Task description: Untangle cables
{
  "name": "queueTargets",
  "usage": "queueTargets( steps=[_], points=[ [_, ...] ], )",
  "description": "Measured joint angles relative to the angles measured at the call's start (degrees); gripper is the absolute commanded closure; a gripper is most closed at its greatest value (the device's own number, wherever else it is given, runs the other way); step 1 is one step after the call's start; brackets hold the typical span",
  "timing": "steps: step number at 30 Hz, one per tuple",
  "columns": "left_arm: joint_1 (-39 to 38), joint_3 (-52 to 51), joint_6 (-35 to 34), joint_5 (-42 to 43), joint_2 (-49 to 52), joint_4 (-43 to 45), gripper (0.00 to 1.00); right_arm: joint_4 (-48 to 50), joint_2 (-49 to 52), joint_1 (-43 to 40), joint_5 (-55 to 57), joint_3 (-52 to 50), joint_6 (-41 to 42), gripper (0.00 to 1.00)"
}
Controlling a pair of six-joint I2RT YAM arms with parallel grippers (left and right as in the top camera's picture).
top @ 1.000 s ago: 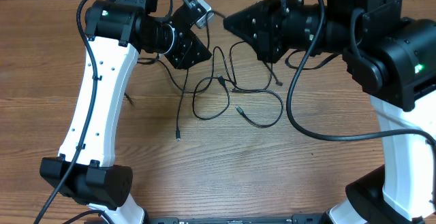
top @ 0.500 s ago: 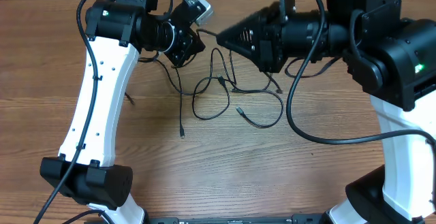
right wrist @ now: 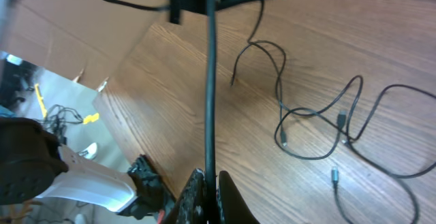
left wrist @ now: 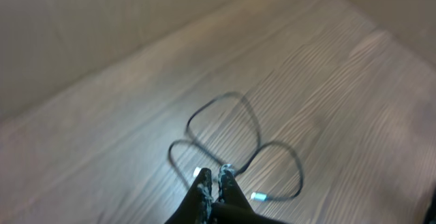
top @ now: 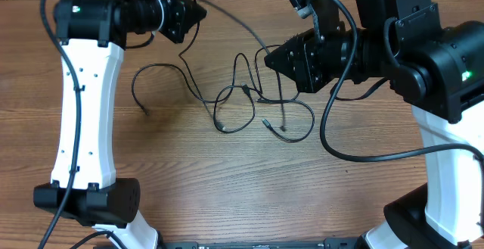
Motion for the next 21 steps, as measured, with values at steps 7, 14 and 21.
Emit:
queueTargets(
  steps=[7, 14, 21],
  points=[
    [-1.2, 13.0, -1.8, 2.7, 0.0, -3.3, 0.96, -0.2, 1.4, 0.0, 1.2, 0.1, -1.8, 0.64],
    [-1.4, 21.0, -2.7, 4.8, 0.0, -4.4, 0.96, 3.2, 5.3, 0.0, 1.0, 0.1, -3.9, 0.48],
    [-1.4, 21.5, -2.7, 5.0, 0.0, -4.6, 0.96, 7.1, 5.5, 0.0, -3.7, -2.0, -11.9, 0.35]
  ],
)
